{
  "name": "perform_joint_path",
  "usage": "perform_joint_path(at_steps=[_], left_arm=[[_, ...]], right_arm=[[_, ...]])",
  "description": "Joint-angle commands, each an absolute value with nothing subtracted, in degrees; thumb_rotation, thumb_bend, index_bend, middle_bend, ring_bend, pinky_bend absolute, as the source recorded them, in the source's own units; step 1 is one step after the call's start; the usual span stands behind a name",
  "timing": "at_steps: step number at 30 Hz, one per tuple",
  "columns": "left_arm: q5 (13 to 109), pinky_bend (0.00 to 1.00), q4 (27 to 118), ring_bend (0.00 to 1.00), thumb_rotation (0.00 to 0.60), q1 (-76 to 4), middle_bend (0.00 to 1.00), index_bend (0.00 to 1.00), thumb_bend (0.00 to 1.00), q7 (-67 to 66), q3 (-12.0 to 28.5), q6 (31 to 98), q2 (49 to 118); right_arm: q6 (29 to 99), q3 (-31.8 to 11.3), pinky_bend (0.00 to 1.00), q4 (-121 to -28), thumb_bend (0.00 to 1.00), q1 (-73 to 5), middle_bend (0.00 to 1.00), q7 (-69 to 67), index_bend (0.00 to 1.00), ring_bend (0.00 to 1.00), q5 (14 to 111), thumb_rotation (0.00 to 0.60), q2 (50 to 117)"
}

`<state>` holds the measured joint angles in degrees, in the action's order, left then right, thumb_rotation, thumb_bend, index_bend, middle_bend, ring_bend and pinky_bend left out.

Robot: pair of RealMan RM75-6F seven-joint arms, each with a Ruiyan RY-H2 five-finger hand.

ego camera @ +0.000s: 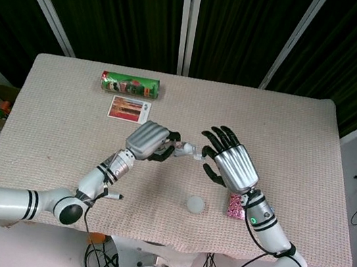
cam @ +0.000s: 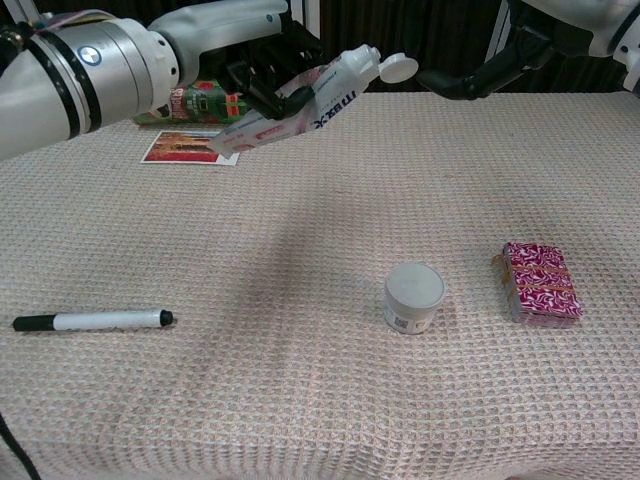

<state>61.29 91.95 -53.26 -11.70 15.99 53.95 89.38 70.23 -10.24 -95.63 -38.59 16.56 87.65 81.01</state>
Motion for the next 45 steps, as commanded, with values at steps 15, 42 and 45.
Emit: perform_joint_path(at_steps=[15,42,45], left_arm=[[60.33,0.62,90.72,0.59,0.595,-53.44,0.76,0.68,0.68,-12.53,15.38,53.79,89.16],[55.22,0.46,75.29,0.31,0.598,-53.68,0.38,0.27,0.44,-31.67,9.63,54.41,97.52],[56.83,0.43,77.3,0.29,0.597,-52.11,0.35,0.23,0.41,-30.89,9.25,56.85,96.16]], right_arm=[[71.7,-9.65,0.17,-95.24,0.32,-37.47,0.2,15.41,0.5,0.11,89.01,0.6,81.3],[82.69,-6.06,0.17,-91.97,0.32,-22.62,0.2,1.68,0.5,0.11,86.61,0.6,72.2],[82.79,-6.18,0.17,-91.24,0.32,-22.01,0.2,0.92,0.5,0.11,86.35,0.6,72.36]])
